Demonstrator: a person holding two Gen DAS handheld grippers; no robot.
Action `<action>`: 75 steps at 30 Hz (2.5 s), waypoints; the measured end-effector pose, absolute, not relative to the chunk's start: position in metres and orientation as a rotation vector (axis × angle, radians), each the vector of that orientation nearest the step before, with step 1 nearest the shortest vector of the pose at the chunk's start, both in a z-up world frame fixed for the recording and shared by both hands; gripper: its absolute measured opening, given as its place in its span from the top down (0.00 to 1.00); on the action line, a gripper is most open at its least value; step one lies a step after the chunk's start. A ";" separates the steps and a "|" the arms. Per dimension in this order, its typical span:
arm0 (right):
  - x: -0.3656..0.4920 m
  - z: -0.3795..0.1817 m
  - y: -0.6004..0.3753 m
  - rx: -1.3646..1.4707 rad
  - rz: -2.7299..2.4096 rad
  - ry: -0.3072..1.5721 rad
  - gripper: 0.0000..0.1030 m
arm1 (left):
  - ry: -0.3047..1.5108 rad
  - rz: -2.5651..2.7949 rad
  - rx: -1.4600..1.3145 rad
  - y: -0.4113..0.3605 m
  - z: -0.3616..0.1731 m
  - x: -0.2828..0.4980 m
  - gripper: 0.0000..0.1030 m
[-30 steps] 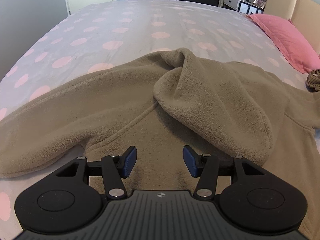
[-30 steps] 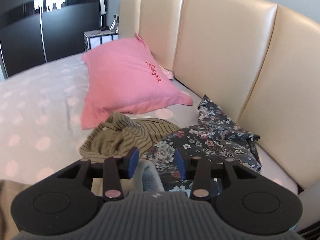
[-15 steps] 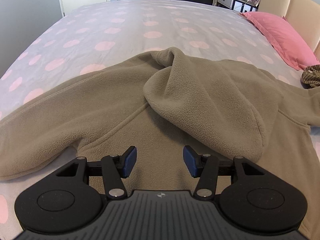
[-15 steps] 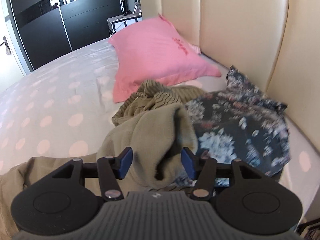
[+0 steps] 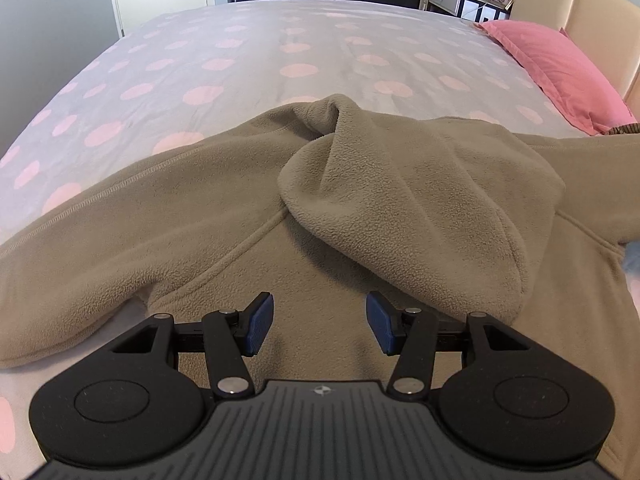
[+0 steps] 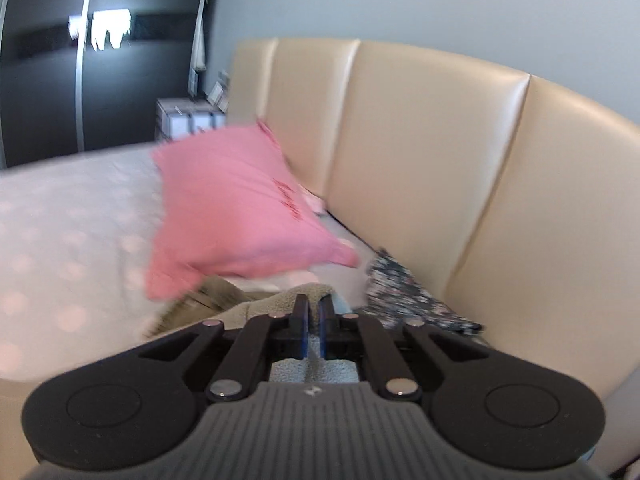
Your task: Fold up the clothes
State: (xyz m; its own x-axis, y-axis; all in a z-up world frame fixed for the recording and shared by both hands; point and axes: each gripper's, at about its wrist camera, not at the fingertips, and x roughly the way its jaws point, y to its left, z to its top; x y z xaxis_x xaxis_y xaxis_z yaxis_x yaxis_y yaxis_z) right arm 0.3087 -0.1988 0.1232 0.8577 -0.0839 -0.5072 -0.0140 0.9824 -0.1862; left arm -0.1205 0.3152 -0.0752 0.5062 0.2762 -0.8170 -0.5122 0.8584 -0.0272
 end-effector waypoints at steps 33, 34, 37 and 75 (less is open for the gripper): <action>0.172 0.040 -0.151 -0.044 0.324 0.624 0.57 | 0.865 0.483 -0.279 0.315 -0.055 -0.165 0.52; 0.163 0.032 -0.144 -0.042 0.350 0.640 0.57 | 0.865 0.486 -0.276 0.315 -0.054 -0.169 0.52; 0.137 0.009 -0.119 -0.051 0.425 0.686 0.57 | 0.868 0.497 -0.269 0.317 -0.053 -0.180 0.52; -0.018 -0.135 -0.111 -0.313 0.655 1.550 0.46 | 1.601 0.400 -0.585 0.272 -0.150 -0.335 0.43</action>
